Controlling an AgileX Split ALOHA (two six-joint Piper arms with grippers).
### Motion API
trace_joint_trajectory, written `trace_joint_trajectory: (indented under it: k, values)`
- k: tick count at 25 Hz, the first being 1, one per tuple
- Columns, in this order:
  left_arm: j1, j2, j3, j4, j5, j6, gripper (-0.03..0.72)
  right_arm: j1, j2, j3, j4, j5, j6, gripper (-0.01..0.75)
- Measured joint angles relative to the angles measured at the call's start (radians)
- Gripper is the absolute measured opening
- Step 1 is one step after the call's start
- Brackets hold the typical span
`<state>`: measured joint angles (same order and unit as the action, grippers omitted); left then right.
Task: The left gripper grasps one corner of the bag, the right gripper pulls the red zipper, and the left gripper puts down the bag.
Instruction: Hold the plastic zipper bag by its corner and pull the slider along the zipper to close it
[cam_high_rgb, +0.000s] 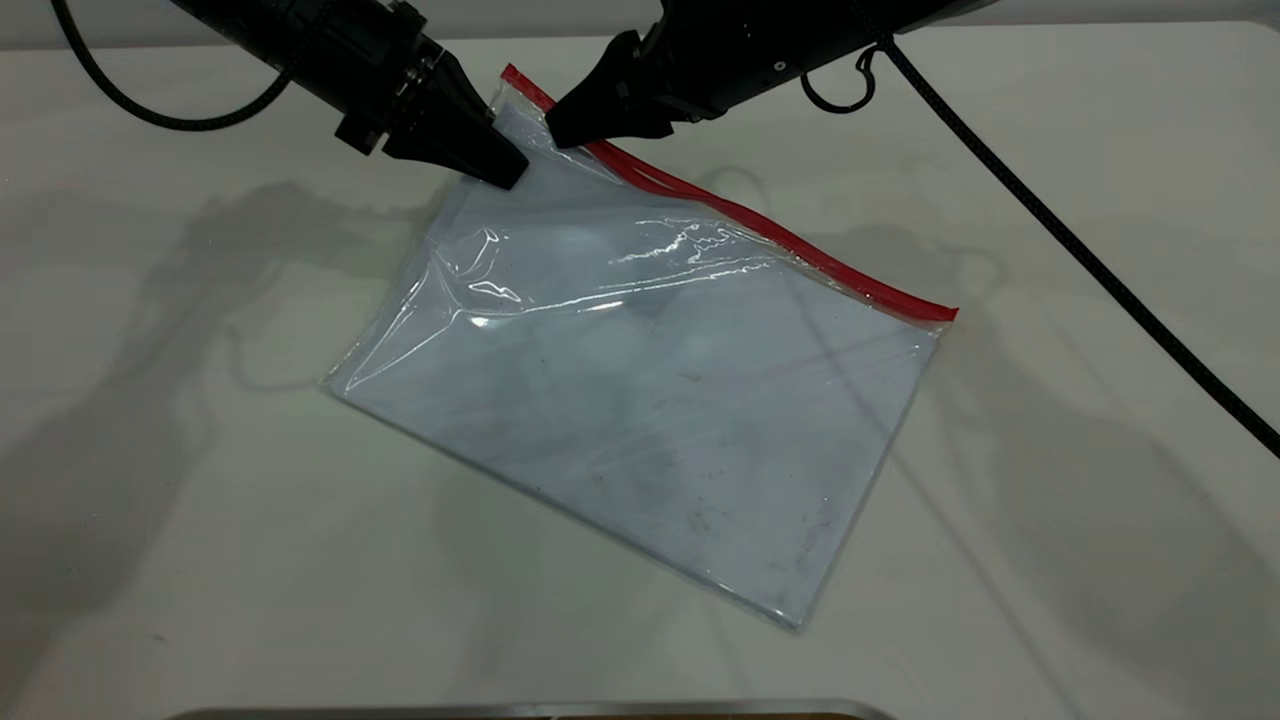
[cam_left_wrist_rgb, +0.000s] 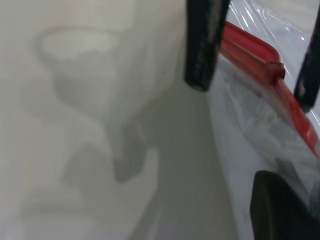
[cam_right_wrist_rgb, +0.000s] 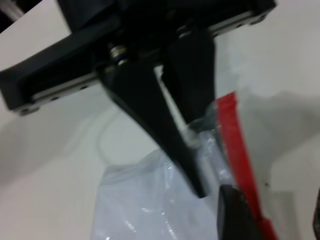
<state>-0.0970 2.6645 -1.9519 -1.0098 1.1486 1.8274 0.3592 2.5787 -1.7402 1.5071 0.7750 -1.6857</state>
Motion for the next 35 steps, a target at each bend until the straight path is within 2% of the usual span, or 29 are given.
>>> trace_joint_trajectory:
  k: [3, 11, 20, 28, 35]
  values:
    - [0.000, 0.000, 0.000, -0.005, 0.000, 0.000, 0.054, 0.000, 0.001, 0.000, -0.002, 0.010, 0.001, 0.338]
    - [0.000, 0.000, 0.000, -0.003, 0.002, -0.044, 0.054, 0.000, 0.001, 0.000, -0.010, 0.035, -0.001, 0.036]
    - [0.006, 0.000, 0.000, -0.021, 0.010, -0.069, 0.054, -0.011, 0.001, -0.001, -0.010, 0.047, -0.003, 0.030]
    - [0.047, 0.000, 0.000, -0.217, 0.019, 0.006, 0.053, -0.054, -0.003, -0.015, 0.046, 0.075, -0.006, 0.030]
    - [0.068, 0.001, 0.000, -0.305, 0.020, 0.013, 0.053, -0.066, -0.006, -0.018, 0.065, 0.056, -0.008, 0.030]
